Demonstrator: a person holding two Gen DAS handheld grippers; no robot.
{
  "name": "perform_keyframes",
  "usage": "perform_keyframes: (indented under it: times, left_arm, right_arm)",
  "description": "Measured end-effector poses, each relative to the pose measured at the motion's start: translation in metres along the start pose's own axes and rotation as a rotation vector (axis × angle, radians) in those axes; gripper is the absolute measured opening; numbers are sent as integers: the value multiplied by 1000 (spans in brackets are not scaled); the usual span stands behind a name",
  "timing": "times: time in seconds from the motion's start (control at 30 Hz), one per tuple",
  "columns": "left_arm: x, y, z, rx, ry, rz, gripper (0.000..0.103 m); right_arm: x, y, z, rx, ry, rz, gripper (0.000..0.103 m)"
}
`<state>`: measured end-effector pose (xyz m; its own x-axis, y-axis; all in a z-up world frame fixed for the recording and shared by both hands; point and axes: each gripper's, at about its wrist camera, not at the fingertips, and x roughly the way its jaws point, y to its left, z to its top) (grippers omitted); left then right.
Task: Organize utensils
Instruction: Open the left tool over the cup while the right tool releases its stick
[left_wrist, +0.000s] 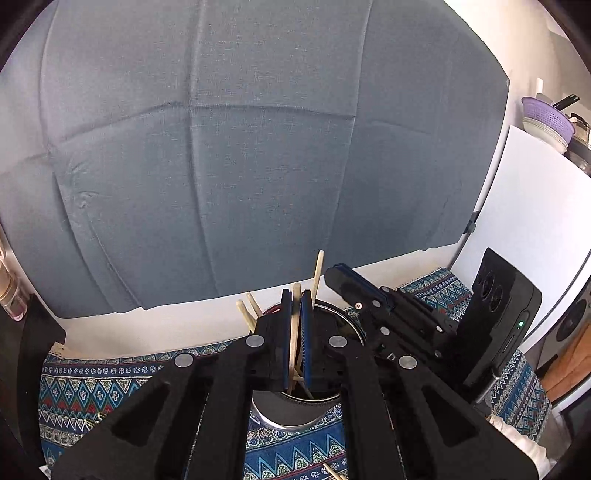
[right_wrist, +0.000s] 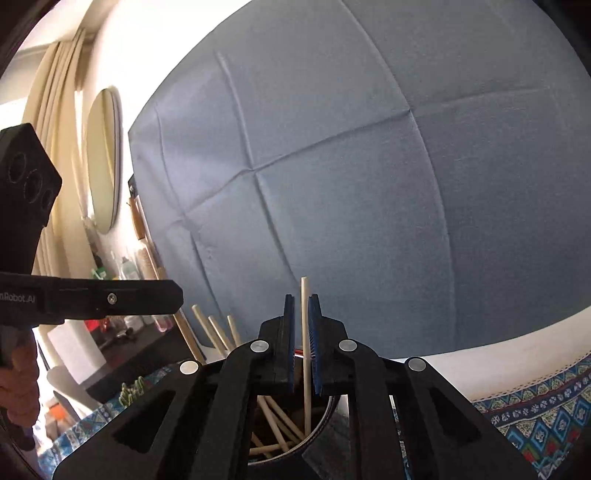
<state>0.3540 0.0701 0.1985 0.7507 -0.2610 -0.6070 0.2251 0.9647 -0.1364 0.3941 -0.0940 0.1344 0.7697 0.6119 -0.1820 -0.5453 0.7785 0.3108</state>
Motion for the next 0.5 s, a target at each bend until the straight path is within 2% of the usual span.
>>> perform_keyframes:
  times: [0.07,0.1,0.17,0.23,0.3,0.43,0.5]
  left_arm:
    - [-6,1,-1,-3,-9,7,11]
    - [-9,1,-1,-5,-13,9,18]
    - [-16,1,-2,-4,-22,19,26]
    - [-22,-2,-4,6,-30,29,28]
    - [-29,-3,-5,7,-40,38,34]
    - [-40,-7,-10,-4,-42,32,42]
    - [-45,-10,-13,6,-44,41,50]
  right_arm:
    - [-7,-2,5,10,-9,-13,11]
    - [-11,-3,8,15,-12,-21,19]
    - [-20,-3,12,18,-14,-32,34]
    - [-28,-2,16,7,-16,-45,37]
    - [-36,-1,19,6,-15,-51,45]
    - [-51,2,24,-1,-12,-73,52]
    - [-58,4,25,-5,-6,-76,58]
